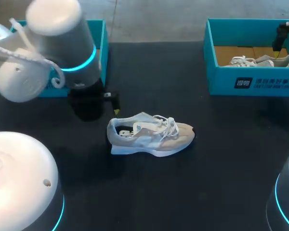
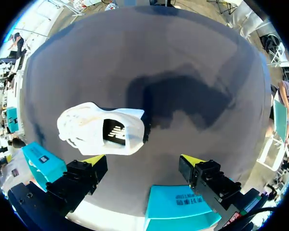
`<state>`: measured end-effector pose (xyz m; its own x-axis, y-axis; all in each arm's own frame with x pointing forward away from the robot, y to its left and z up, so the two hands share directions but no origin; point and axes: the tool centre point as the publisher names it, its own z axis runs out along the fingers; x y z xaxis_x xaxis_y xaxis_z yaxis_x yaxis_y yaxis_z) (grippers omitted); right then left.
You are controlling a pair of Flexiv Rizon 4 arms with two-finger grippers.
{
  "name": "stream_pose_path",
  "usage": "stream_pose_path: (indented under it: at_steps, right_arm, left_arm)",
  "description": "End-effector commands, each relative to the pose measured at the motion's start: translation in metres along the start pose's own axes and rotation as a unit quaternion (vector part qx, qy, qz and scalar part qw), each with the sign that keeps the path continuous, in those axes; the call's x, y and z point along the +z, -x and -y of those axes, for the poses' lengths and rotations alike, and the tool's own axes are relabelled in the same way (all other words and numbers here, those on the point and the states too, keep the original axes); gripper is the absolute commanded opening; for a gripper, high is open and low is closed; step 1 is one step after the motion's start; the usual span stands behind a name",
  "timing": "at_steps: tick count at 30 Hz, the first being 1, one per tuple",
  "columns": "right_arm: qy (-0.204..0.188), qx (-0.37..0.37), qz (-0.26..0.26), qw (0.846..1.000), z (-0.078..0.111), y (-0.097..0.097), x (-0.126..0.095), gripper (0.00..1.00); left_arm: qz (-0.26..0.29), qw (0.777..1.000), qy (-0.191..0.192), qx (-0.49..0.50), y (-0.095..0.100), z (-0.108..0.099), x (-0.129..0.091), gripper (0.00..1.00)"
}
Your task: Take the shoe out of the shoebox, open the shoe tongue, remove and reinsert the insole, then place the shoe into the shoebox
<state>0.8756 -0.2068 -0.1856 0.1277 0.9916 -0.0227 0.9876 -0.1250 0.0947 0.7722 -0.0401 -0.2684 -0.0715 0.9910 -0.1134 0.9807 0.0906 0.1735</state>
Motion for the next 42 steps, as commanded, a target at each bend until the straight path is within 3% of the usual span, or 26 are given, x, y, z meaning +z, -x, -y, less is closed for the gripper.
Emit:
stream_pose_path:
  at_steps: [1,11,23,31,42]
  right_arm:
    - [0.001,0.0,0.001,1.0,0.001,0.0,0.0,1.0]
    - [0.001,0.0,0.001,1.0,0.001,0.0,0.0,1.0]
    - [0.001,0.0,0.001,1.0,0.001,0.0,0.0,1.0]
    - [0.001,0.0,0.001,1.0,0.001,0.0,0.0,1.0]
    - [0.001,0.0,0.001,1.0,0.001,0.0,0.0,1.0]
  left_arm:
    - [0.061,0.998,-0.008,0.0,-0.018,0.003,-0.027,1.0]
    - [0.07,0.995,-0.046,-0.048,-0.033,-0.003,-0.044,1.0]
    - [0.122,0.959,-0.169,-0.194,-0.057,0.008,-0.051,1.0]
    - [0.123,0.94,-0.201,-0.248,-0.069,0.017,-0.05,1.0]
    - [0.123,0.94,-0.201,-0.248,-0.069,0.017,-0.05,1.0]
